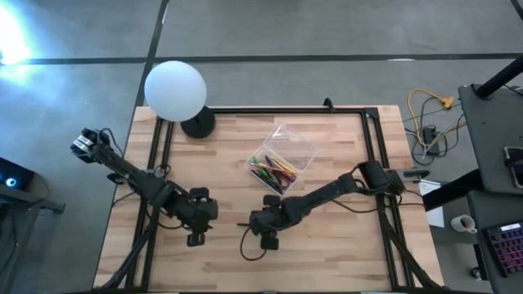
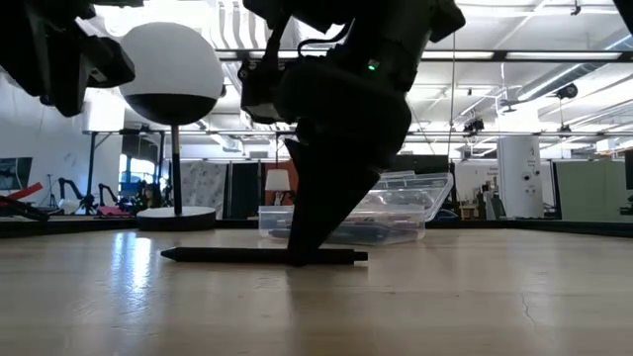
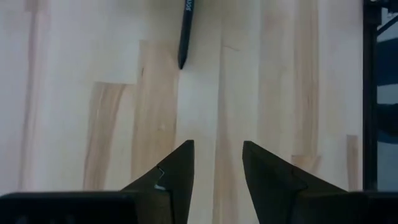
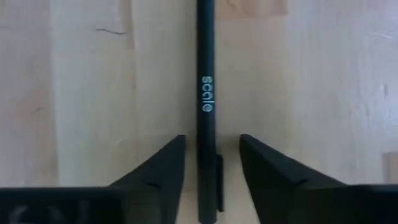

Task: Pick & place school supplies into a supply box
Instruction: Put the black pen into the transparent supply box, then close the transparent supply box on the table

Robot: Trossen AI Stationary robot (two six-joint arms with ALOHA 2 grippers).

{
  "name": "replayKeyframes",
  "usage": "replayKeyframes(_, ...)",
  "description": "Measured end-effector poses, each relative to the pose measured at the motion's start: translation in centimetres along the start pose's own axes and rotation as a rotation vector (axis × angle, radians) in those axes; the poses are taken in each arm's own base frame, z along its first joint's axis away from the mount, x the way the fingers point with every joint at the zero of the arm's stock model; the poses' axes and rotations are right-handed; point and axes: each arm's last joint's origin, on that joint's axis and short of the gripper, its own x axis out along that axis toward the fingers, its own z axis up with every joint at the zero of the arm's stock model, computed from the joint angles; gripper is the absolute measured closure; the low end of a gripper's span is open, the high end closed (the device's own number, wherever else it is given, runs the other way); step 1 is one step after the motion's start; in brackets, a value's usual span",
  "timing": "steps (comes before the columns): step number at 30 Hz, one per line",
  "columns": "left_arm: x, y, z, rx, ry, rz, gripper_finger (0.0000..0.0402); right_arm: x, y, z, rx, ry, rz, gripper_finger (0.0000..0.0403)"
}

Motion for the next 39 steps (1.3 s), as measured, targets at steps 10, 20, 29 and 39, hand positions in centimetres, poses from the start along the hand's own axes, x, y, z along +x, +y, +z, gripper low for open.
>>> replayKeyframes(10,-0.2,0.6,-0.3,0.043,-0.032,0.081,0.0282,-0.4,-1.4,-0.7,0.003,0.107,-0.12,0.0385)
replayKeyframes(20,0.8,1.5,-1.2,0.056,-0.042,0.189,0.0282,-14.3,-8.5,1.6,0.452,-0.214,-0.334,0.0388)
replayKeyframes(29,0.5,1.5,-0.9,0.056,-0.08,0.218,0.0282,-10.7,-15.7,1.5,0.607,-0.016,-0.023,0.0332)
replayKeyframes(39,0.4,1.6,-0.9,0.065,-0.086,0.227,0.0282,-18.7,-15.4,-1.0,0.545,-0.026,-0.242,0.0257)
